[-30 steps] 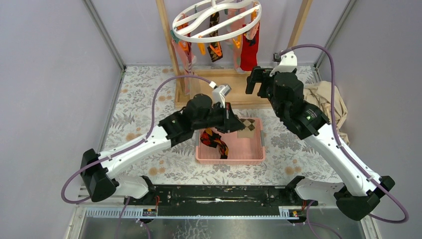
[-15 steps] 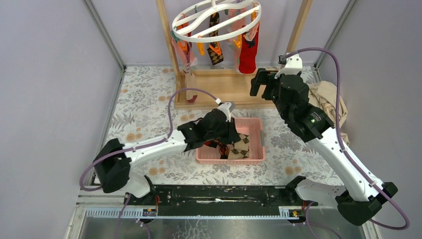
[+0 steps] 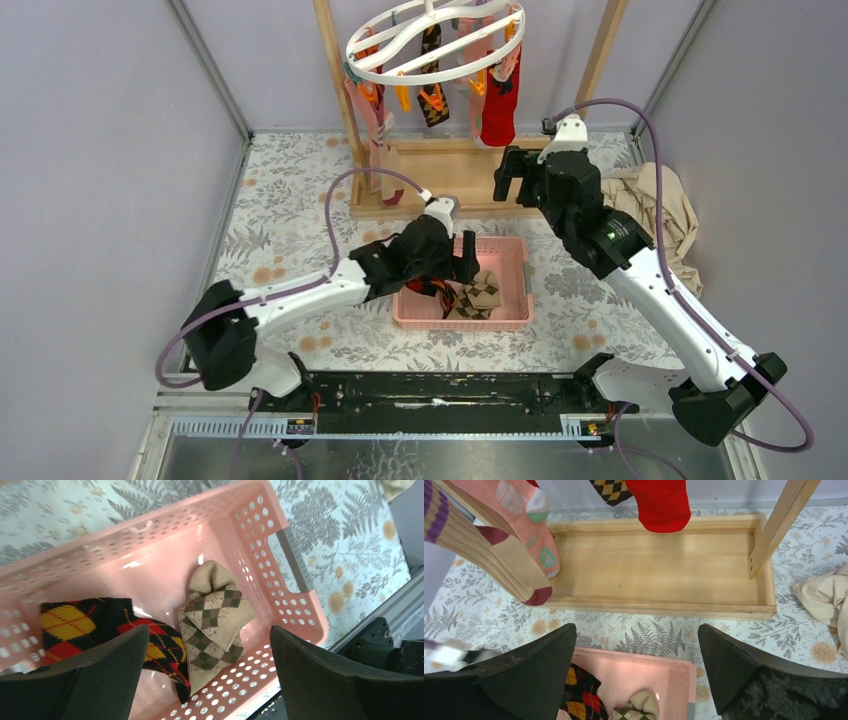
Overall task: Remove the socks clipped to the hanger
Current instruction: Place the sock in the bin, then remove the sock from the hanger.
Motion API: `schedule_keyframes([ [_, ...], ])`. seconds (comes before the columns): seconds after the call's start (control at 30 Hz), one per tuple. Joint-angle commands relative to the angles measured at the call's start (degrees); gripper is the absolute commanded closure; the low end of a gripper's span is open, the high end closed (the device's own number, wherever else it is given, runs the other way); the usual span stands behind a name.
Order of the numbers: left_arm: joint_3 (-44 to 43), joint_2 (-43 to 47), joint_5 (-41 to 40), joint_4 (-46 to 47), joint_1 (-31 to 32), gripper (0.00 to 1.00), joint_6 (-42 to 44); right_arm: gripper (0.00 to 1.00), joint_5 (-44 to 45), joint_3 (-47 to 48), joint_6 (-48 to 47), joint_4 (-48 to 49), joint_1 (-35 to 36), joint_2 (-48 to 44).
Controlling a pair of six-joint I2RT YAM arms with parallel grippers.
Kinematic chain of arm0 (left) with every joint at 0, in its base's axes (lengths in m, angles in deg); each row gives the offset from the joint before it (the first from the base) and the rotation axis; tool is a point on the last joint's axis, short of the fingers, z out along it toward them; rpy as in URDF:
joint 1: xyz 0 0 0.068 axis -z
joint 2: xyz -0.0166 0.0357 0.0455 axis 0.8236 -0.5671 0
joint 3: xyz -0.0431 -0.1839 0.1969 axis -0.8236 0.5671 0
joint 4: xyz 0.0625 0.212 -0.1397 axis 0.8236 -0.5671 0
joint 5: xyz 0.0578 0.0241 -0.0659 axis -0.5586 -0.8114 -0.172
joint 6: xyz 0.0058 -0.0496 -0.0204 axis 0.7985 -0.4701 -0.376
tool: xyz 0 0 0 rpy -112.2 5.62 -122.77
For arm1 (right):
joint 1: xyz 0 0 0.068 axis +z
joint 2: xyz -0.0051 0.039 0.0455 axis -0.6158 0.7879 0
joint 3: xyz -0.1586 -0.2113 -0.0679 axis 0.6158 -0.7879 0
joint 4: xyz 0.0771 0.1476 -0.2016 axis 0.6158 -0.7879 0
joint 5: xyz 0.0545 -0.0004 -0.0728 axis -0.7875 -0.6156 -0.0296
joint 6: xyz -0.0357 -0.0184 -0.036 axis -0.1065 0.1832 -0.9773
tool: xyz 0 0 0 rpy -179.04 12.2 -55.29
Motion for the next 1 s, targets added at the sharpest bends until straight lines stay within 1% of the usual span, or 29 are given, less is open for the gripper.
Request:
schedule_keyframes([
  [0.0,-3.15,7.92,-7.39,-3.82,-0.62,0.02,4.04,0.00,-2.99,-1.73,0.79,4.04,-0.47,0.61],
  [0.13,-2.84,15.11,-13.16,-7.93,-1.15,0.02,3.67,0.00,-7.93,-5.91,0.63,9.64,-0.51,1.90],
  [0.3,-1.26,22.77,-20.73,-12.22,-3.12,0.01,1.99,0.00,-12.29,-9.21,1.57,15.52,-0.46,5.91],
  [0.4,1.66,26.19,-23.19,-12.77,-7.30,0.02,1.05,0.02,-15.90,-10.03,2.77,18.89,-0.49,8.42],
  [0.53,4.41,28.46,-22.43,-13.36,-13.28,0.02,-0.66,0.07,-20.59,-10.21,4.20,25.49,0.52,12.44],
  [0.63,5.02,28.40,-21.81,-14.48,-15.83,0.01,-1.50,0.07,-19.20,-9.54,2.59,30.35,4.49,16.06],
  [0.8,6.59,29.97,-21.38,-16.55,-19.30,0.02,-3.32,0.07,-11.30,-5.62,-1.83,36.66,11.14,23.37],
  [0.97,8.71,33.26,-19.01,-18.26,-23.38,0.02,-4.94,0.07,-5.83,-0.16,-4.49,42.35,14.24,29.98],
])
